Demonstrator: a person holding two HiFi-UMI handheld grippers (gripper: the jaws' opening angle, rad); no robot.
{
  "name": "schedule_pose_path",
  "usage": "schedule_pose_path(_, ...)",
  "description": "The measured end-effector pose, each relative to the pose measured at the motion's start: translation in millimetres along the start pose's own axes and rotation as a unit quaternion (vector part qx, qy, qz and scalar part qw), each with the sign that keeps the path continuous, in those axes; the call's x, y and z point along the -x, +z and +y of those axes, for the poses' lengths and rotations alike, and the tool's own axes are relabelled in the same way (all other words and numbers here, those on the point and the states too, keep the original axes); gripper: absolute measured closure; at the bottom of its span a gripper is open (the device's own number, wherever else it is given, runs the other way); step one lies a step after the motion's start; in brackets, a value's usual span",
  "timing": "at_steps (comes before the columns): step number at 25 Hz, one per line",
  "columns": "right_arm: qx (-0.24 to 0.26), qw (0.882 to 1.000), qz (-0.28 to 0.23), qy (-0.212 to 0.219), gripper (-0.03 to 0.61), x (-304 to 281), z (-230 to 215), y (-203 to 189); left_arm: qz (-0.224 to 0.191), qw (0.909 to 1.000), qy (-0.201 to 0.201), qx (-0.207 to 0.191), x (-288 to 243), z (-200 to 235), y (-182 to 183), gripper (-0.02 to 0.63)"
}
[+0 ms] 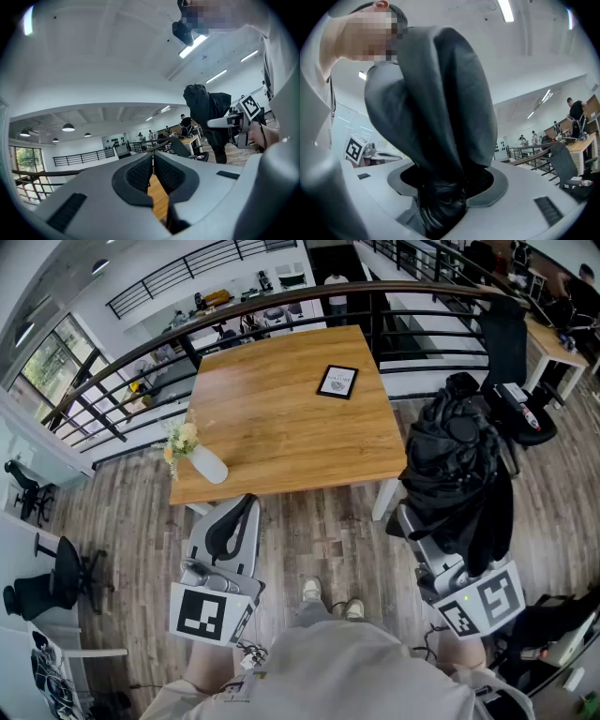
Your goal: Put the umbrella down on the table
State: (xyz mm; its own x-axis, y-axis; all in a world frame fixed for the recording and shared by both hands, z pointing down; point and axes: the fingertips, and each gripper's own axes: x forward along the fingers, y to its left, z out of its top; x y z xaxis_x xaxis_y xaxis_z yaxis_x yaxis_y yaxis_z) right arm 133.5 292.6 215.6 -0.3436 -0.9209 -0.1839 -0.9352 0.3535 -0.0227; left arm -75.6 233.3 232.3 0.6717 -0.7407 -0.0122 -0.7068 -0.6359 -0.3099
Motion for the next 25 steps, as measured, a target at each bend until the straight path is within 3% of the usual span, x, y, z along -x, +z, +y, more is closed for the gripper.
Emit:
schedule_pose_path(5, -0.022, 1.000, -0.020, -0.001, 0.302, 8.4, -7.5, 6.3, 0.002, 1.0000, 0.003, -0.002, 0.2, -6.5, 1.7, 0.591)
schedule_pose_path(20, -0.008, 1.000, -0.018, 0.012, 0.302, 7.3, -7.4, 10.1, -0.001, 0.9999, 0.008, -0.007, 2.2, -7.0, 8.0, 0.591)
schedule_pose_path(25, -0.008, 1.000, -0.009, -0.003, 0.304, 11.5, -16.9, 10.1, -0.006, 0.9998, 0.006, -0.016, 2.9, -17.1, 15.7, 0.591)
